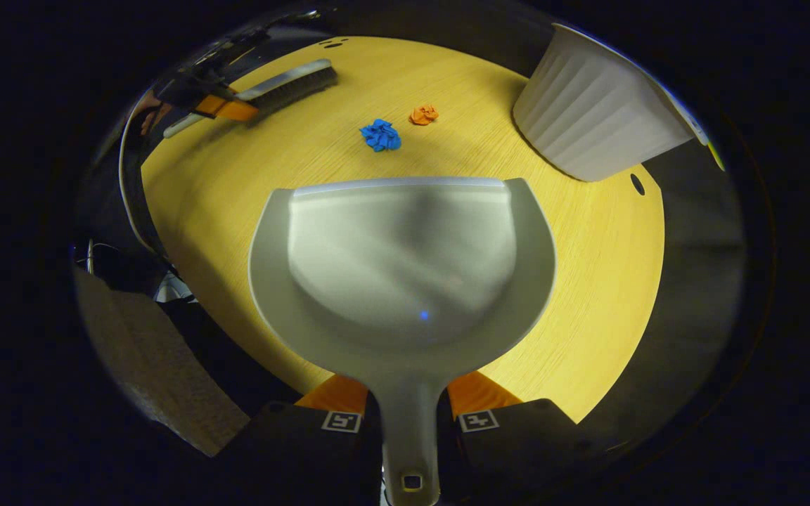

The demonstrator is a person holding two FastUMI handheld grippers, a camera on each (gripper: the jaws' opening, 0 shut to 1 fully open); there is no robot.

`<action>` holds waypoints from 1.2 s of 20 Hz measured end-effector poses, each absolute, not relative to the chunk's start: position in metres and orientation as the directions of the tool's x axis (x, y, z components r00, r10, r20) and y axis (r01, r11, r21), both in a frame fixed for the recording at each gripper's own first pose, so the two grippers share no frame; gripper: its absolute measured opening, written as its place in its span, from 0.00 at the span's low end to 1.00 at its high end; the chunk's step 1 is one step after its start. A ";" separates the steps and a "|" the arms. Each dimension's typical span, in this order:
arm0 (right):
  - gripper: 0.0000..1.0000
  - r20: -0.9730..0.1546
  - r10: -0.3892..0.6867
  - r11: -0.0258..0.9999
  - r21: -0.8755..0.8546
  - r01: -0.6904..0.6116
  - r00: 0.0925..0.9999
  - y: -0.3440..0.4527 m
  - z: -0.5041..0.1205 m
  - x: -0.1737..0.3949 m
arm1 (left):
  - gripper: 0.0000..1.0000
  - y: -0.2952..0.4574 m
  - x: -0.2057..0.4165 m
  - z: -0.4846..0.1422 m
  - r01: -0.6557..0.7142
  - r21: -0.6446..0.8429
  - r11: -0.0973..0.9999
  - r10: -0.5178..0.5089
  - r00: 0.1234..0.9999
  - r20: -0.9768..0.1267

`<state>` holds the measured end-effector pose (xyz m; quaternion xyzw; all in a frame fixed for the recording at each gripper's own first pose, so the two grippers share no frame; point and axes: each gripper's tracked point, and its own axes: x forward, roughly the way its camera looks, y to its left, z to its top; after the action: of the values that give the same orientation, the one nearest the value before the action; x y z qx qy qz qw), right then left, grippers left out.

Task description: Pick up the small broom and dustpan from the desktop, sweep the trash into the dustpan with the broom, and then empty the trash into the garbage bin.

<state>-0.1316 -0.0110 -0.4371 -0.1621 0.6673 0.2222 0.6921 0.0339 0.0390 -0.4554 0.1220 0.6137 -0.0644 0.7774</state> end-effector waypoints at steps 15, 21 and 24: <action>0.35 -0.992 0.121 0.842 0.127 -0.524 -0.046 -0.013 -0.452 -0.120 | 0.25 -0.065 0.078 -0.473 0.445 0.078 0.892 -0.020 0.211 -0.977; 0.35 -0.990 0.134 0.830 0.136 -0.540 -0.044 -0.018 -0.460 -0.117 | 0.25 -0.109 0.061 -0.470 0.523 -0.027 0.852 -0.120 0.145 -0.982; 0.35 -0.988 0.152 0.818 0.141 -0.558 -0.027 -0.021 -0.466 -0.117 | 0.25 -0.127 0.042 -0.469 0.560 -0.098 0.823 -0.179 0.091 -0.980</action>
<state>-0.1166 -0.0210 -0.4657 -0.1519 0.6674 0.2608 0.6808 0.0423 -0.1274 -0.4694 0.1525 0.6237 -0.2555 0.7228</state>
